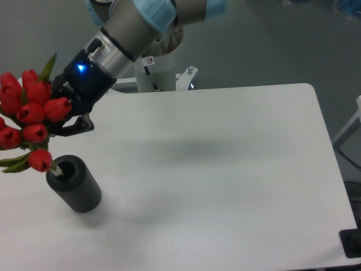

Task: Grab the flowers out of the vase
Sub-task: 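Lift the gripped tulips straight up out of the black vase, then swing the held tulips away from the vase over the table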

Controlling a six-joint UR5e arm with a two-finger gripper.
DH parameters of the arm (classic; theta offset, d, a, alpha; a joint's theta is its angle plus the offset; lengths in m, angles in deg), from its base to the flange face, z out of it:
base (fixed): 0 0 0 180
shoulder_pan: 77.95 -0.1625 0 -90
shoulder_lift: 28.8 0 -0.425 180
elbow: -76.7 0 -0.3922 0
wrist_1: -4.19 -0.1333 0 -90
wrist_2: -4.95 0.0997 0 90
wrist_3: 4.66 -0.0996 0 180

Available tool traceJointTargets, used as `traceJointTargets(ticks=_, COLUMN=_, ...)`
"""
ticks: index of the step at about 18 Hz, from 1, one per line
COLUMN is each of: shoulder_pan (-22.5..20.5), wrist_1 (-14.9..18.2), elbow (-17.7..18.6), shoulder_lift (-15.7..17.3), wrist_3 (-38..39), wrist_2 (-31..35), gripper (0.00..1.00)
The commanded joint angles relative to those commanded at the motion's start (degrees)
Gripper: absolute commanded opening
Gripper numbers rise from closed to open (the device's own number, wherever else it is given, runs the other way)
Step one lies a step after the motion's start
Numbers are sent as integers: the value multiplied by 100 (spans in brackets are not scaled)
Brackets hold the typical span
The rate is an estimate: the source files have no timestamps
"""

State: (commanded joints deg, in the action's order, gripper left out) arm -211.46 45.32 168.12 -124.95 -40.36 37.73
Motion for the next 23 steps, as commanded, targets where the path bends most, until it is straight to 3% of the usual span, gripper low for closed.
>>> traceJointTargets(ticks=5, shoulder_pan=-342, wrist_1=-9, elbow=-344, shoulder_lift=-123, wrist_3=116, wrist_2=-9, gripper=20)
traceJointTargets(ticks=14, shoulder_pan=-1115, wrist_1=-9, elbow=-1380, shoulder_lift=-1546, wrist_3=-499, wrist_2=70, gripper=19)
traceJointTargets(ticks=20, shoulder_pan=-1581, wrist_1=26, elbow=-1442, shoulder_lift=-1845, wrist_3=-1299, wrist_2=88, gripper=19)
traceJointTargets(ticks=23, shoulder_pan=-1687, wrist_1=26, elbow=-1346, shoulder_lift=-1837, wrist_3=-1484, wrist_2=158, gripper=19)
